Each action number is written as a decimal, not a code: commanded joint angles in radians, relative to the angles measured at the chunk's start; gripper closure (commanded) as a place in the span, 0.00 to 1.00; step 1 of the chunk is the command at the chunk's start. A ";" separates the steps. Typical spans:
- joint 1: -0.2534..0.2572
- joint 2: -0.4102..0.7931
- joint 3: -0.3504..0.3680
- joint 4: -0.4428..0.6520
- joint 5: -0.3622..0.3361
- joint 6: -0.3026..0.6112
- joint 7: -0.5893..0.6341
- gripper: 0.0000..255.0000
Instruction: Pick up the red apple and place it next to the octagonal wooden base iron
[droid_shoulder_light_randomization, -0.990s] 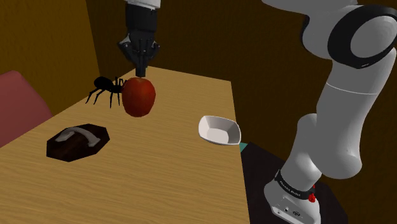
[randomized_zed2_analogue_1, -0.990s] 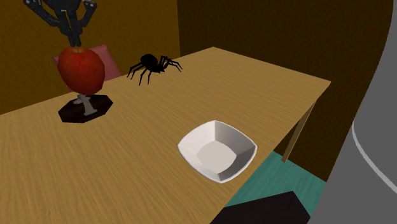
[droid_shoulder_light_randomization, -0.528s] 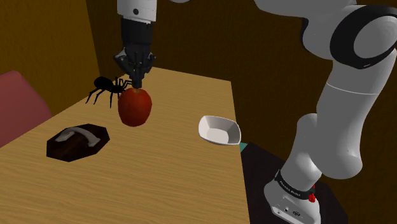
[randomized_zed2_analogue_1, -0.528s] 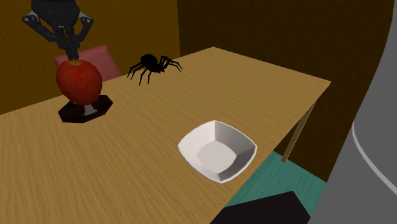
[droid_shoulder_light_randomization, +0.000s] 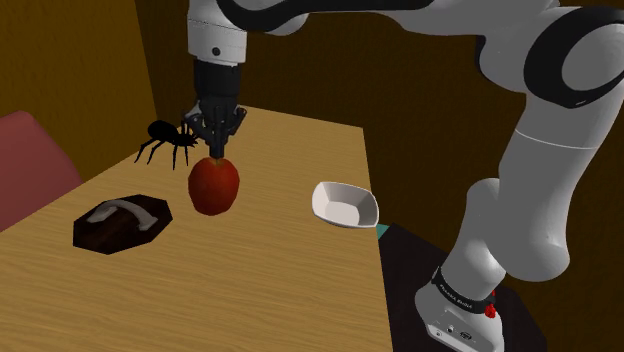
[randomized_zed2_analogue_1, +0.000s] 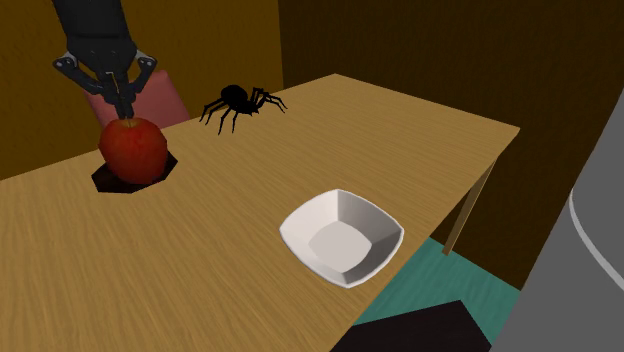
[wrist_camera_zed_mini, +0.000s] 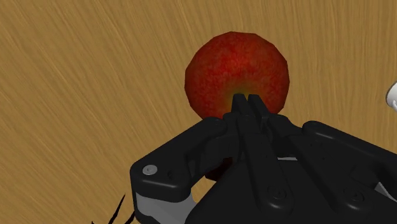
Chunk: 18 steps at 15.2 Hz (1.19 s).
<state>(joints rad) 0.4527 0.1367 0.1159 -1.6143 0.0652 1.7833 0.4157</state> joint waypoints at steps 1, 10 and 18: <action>0.000 0.002 0.000 -0.024 0.000 0.027 -0.003 1.00; 0.000 0.011 0.000 -0.134 0.002 0.146 -0.010 1.00; 0.001 0.033 0.000 -0.214 0.002 0.247 -0.016 1.00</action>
<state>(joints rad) 0.4540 0.1657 0.1160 -1.8206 0.0671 2.0184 0.4013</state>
